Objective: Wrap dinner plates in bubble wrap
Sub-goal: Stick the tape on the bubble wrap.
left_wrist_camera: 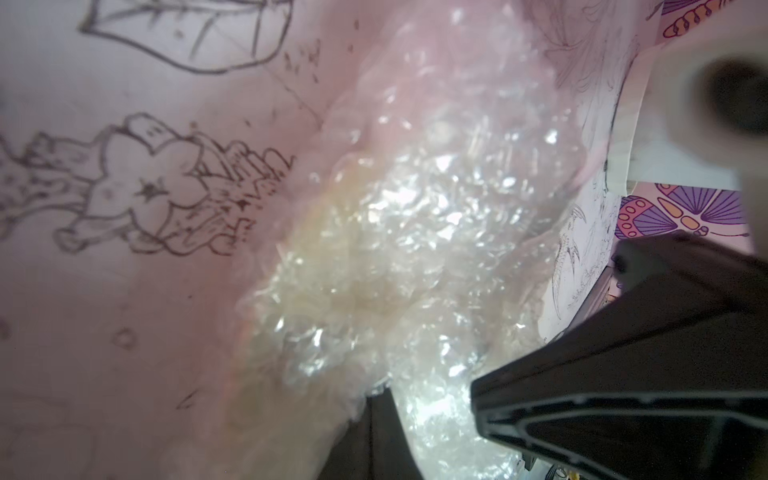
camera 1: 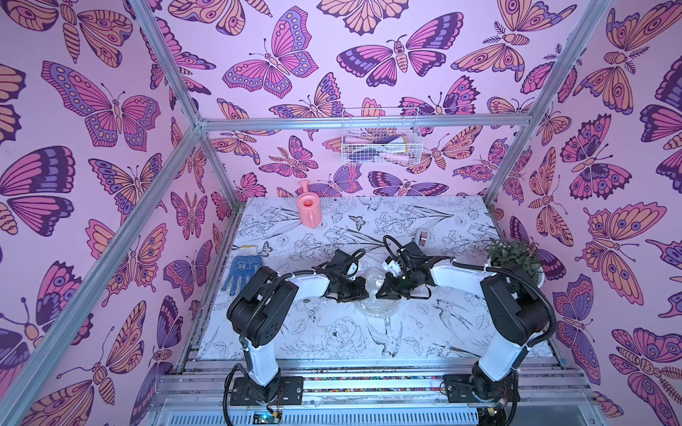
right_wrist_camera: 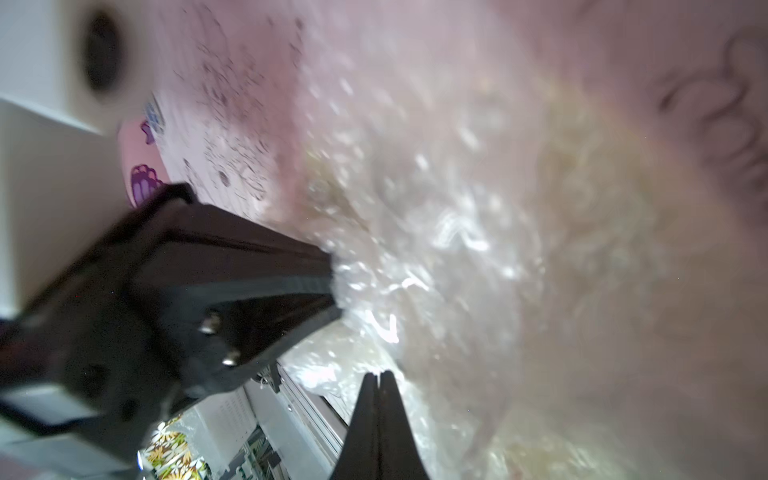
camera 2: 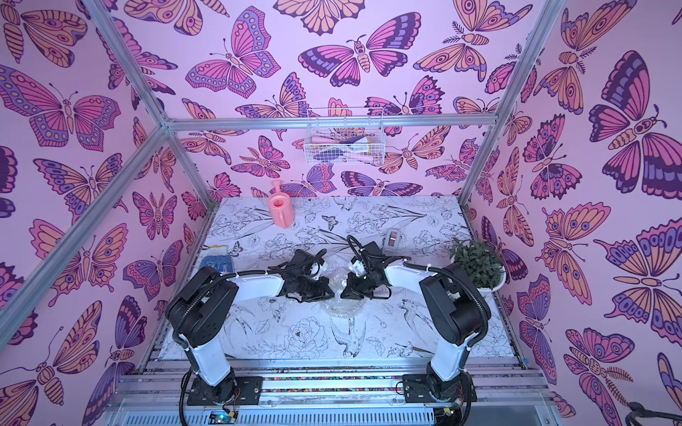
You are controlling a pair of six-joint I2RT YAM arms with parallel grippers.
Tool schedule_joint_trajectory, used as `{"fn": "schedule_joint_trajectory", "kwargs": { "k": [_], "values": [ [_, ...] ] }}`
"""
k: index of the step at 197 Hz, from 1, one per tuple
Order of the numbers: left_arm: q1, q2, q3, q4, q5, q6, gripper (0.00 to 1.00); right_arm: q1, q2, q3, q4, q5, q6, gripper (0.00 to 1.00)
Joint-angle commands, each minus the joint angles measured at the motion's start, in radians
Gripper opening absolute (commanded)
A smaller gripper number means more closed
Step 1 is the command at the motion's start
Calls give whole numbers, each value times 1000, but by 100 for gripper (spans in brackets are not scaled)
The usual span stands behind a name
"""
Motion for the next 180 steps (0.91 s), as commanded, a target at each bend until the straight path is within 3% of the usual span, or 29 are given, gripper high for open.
{"fn": "schedule_joint_trajectory", "kwargs": {
  "k": [1,45,90,122,155,180],
  "values": [
    [-5,58,-48,-120,-66,3,0,-15,43,51,41,-13,30,0],
    [-3,52,-51,-120,-61,3,0,-52,172,41,-26,88,-61,0],
    [-2,49,-57,-119,-62,2,0,-76,97,84,24,-3,-26,0],
    [-3,48,-54,-120,-58,2,0,-76,168,100,88,-34,9,0],
    [-2,7,-32,-163,-65,14,0,-76,267,104,11,91,-64,0],
    [-3,-77,27,-268,-123,45,3,-78,266,87,13,99,-81,0]
  ]
}}
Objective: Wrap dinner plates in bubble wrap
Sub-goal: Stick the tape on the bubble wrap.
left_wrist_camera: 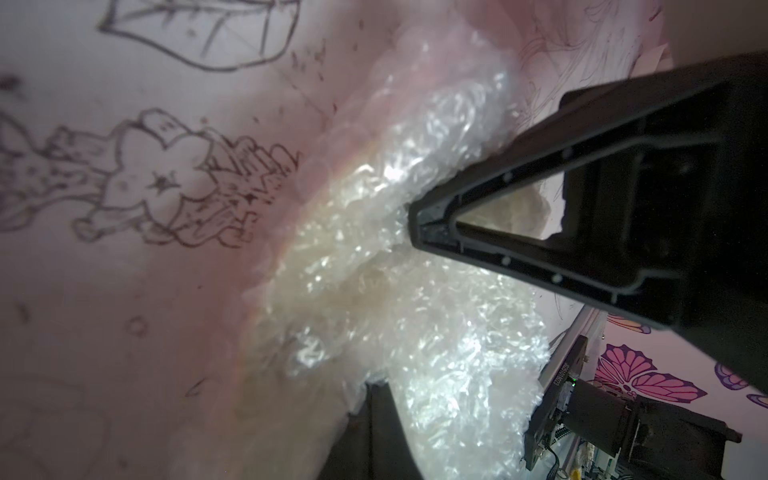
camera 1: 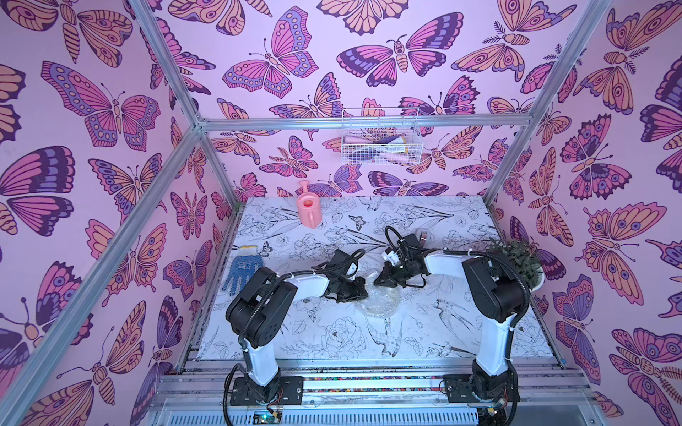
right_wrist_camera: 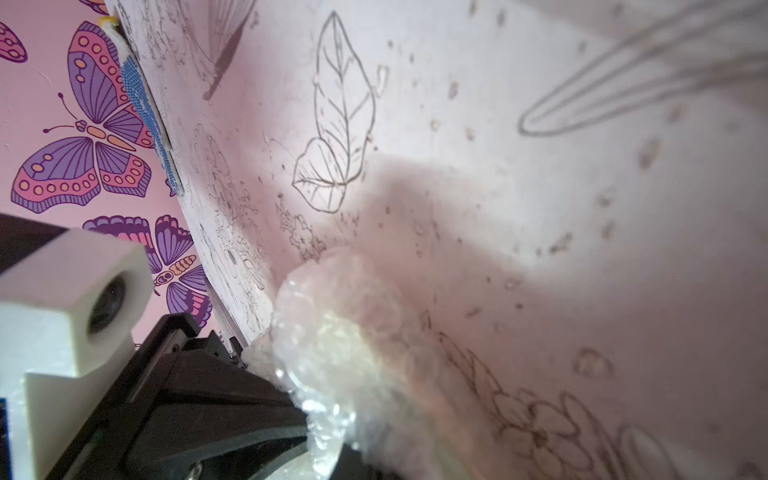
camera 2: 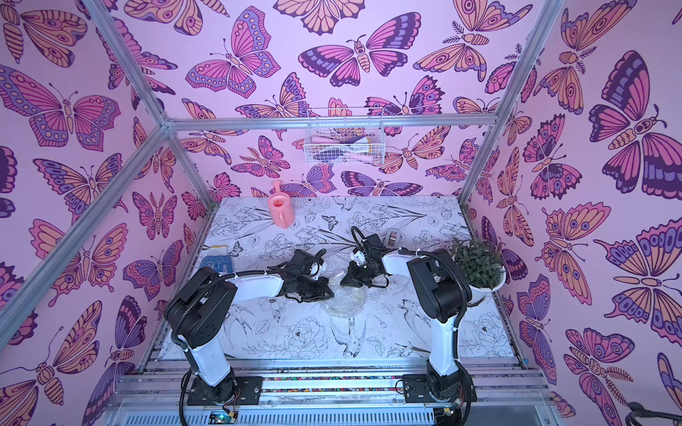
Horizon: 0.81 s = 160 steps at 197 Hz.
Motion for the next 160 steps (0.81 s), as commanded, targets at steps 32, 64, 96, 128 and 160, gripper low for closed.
{"fn": "schedule_joint_trajectory", "kwargs": {
  "k": [32,64,96,128,160],
  "values": [
    [-3,-174,126,-383,-241,94,27,-5,2,-4,-83,129,-59,0],
    [7,-290,174,-426,-346,147,45,-20,-77,48,-111,132,-82,0],
    [70,-376,143,-447,-458,181,58,-95,-267,34,-136,179,-125,30],
    [189,-418,40,-394,-565,228,68,-225,-404,-24,-223,319,-237,100],
    [304,-426,-71,-317,-797,255,100,-340,-518,-192,-159,761,-336,100]
  ]
}}
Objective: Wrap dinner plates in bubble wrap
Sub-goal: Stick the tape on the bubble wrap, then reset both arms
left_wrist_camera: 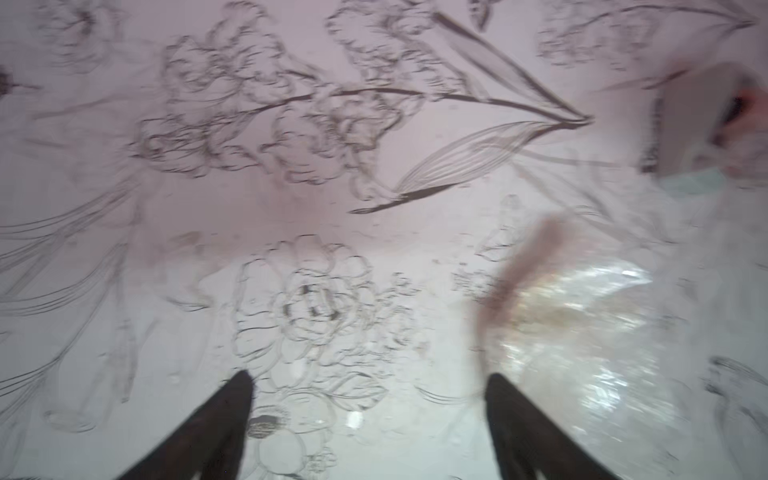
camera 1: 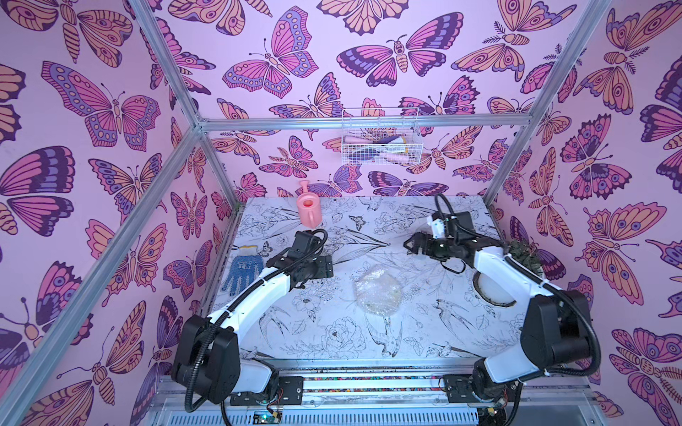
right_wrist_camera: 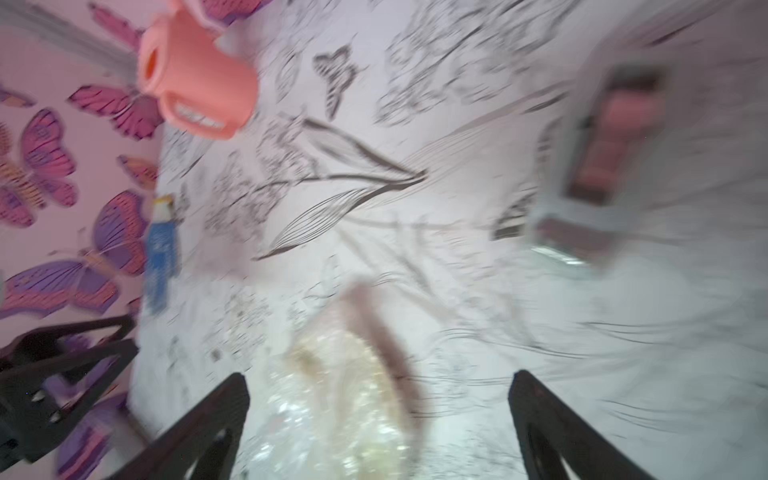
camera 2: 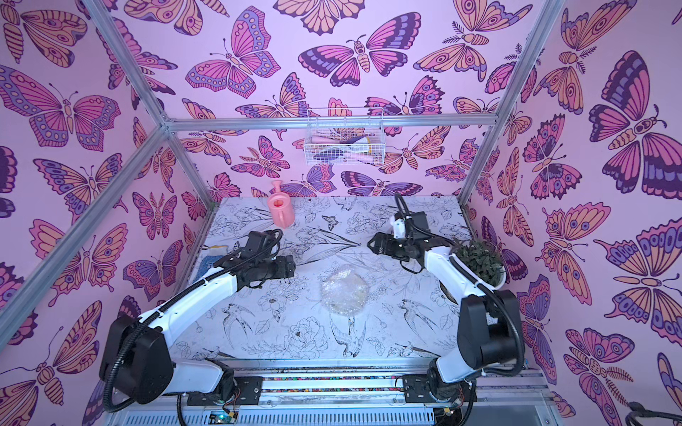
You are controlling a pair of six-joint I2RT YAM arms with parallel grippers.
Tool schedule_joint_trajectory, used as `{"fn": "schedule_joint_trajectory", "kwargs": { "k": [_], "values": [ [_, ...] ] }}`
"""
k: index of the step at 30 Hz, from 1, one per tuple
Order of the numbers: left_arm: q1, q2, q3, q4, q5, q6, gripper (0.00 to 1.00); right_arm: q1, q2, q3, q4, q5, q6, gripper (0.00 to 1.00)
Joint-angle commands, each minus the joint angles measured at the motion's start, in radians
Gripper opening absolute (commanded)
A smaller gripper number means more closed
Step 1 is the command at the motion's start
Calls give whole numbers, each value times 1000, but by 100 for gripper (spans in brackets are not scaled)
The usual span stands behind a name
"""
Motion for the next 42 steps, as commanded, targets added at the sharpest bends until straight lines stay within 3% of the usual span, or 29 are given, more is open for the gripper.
{"fn": "schedule_joint_trajectory", "kwargs": {
  "k": [1,4,6,8,9,11,13,15,17,18,20,22,24,26,28,30,32,42],
  "values": [
    [65,-11,-73,43,-235,43,100,-53,-29,-131,-20,382,-118,100],
    [117,-28,-163,181,-408,87,100,-82,-52,-265,173,597,-182,100],
    [172,-39,-178,225,-410,112,100,-107,-54,-347,335,619,-213,100],
    [188,-54,-225,371,-407,231,99,-112,-44,-444,584,625,-258,100],
    [190,-62,-280,505,-423,307,99,-114,-47,-424,565,631,-253,99],
    [204,-55,-412,760,-427,410,99,-123,-35,-448,657,630,-253,99],
    [249,-16,-509,990,-398,434,99,-123,-61,-465,650,626,-257,100],
    [273,-20,-508,1000,-398,434,99,-118,-124,-542,738,628,-261,100],
    [287,10,-597,1302,-398,434,99,-119,-181,-610,813,615,-272,100],
    [300,38,-609,1363,-398,434,99,-119,-190,-661,930,593,-299,100],
    [333,99,-658,1442,-398,434,99,-148,-159,-673,1008,563,-264,99],
    [364,186,-695,1604,-398,434,99,-192,-60,-671,1119,451,-239,99],
    [377,116,-644,1394,-398,434,99,-193,-14,-680,1168,356,-276,99],
    [369,174,-629,1447,-398,434,99,-192,32,-684,1232,324,-291,99],
    [357,135,-569,1306,-398,434,99,-190,34,-684,1232,318,-295,99],
    [356,171,-594,1423,-398,434,99,-191,10,-668,1161,320,-295,99],
    [350,150,-579,1355,-398,434,99,-190,18,-672,1181,316,-295,99],
    [346,164,-598,1412,-398,434,99,-181,23,-649,1138,282,-323,99]
  ]
}}
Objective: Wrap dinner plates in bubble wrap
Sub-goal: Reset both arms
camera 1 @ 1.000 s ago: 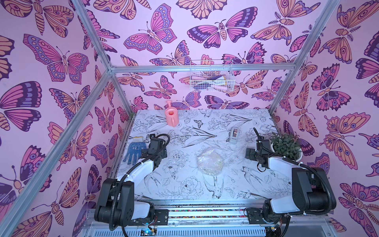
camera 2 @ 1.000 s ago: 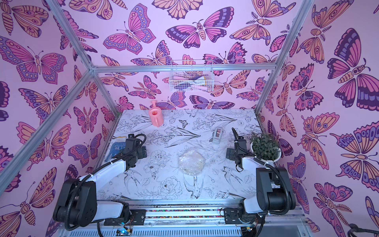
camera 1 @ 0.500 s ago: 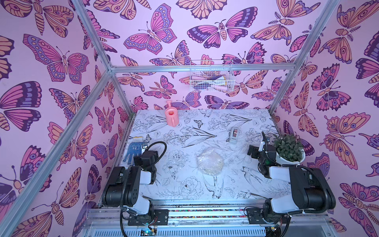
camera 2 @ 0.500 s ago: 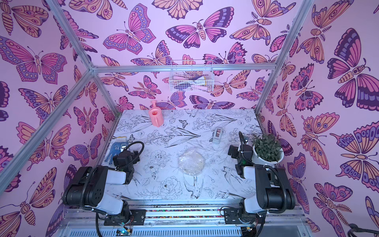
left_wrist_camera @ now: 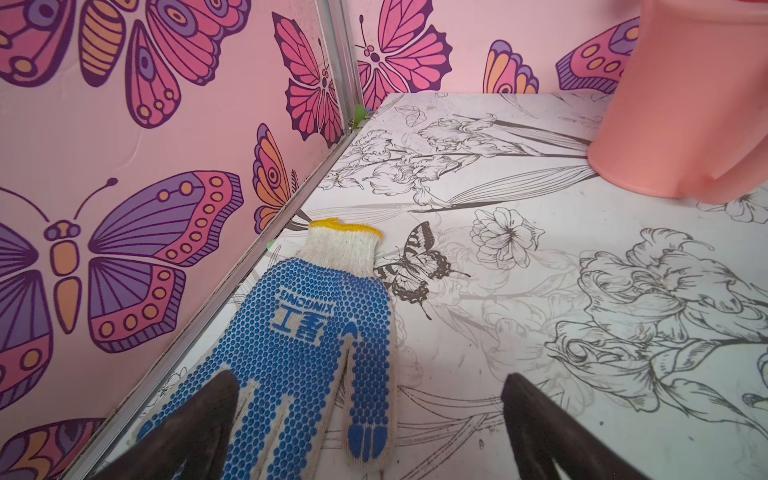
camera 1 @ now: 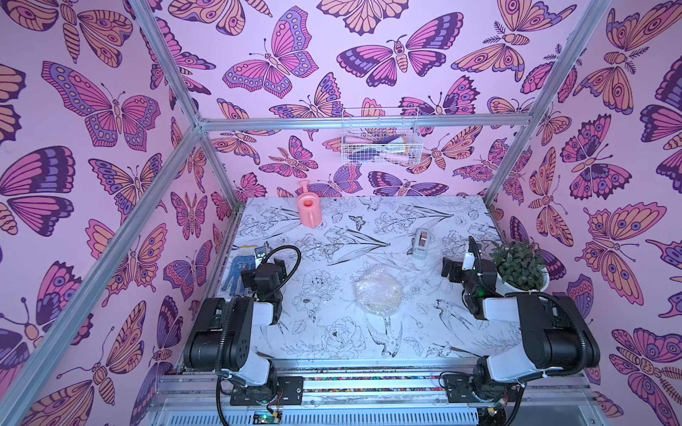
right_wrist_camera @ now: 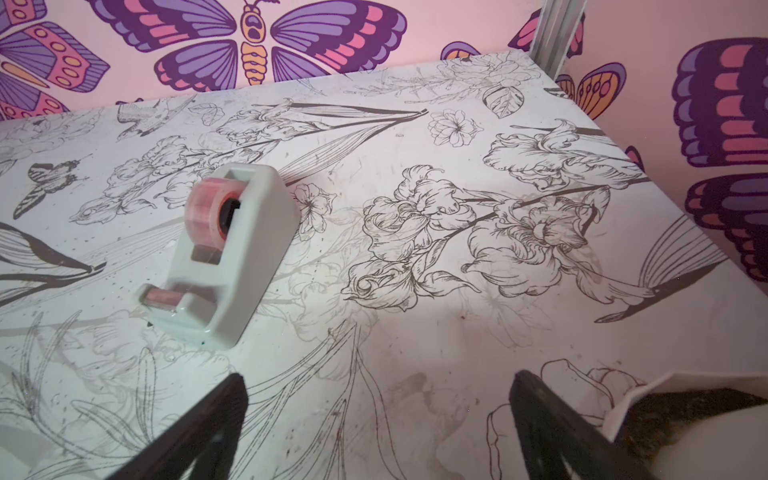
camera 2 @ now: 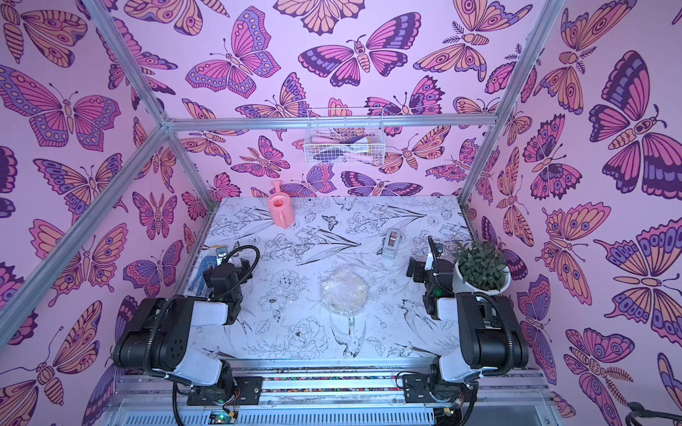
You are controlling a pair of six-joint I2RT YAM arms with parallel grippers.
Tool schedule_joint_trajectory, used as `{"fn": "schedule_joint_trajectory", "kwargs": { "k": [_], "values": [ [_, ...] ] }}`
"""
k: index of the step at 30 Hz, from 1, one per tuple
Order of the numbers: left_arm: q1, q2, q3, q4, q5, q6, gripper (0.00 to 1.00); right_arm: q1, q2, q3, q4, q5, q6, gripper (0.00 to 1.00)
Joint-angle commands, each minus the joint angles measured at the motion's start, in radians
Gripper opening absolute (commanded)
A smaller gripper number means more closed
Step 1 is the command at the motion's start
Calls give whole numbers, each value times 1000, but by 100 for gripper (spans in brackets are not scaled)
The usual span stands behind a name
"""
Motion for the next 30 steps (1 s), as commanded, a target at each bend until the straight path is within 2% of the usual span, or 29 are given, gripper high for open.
{"fn": "schedule_joint_trajectory", "kwargs": {
  "k": [1,12,16,19,20,21,24,30],
  "values": [
    [-6,7,-12,33,-10,8,99,12,3,37,-9,-23,-35,99],
    [-4,6,-12,33,-10,8,99,18,-13,20,4,-8,-34,99],
    [-4,7,-12,33,-10,8,99,18,-24,-68,160,-133,-86,99],
    [-4,7,-12,33,-10,8,100,18,-20,-31,93,-134,-86,99],
    [-4,7,-12,33,396,8,99,17,-23,-22,70,-108,-77,99],
    [-4,9,-11,33,400,43,100,18,-18,-12,57,-85,-67,99],
    [-3,7,-8,25,407,45,100,16,-16,18,2,-45,-48,99],
    [5,9,1,9,445,53,100,16,-12,18,9,-47,-46,99]
  ]
}}
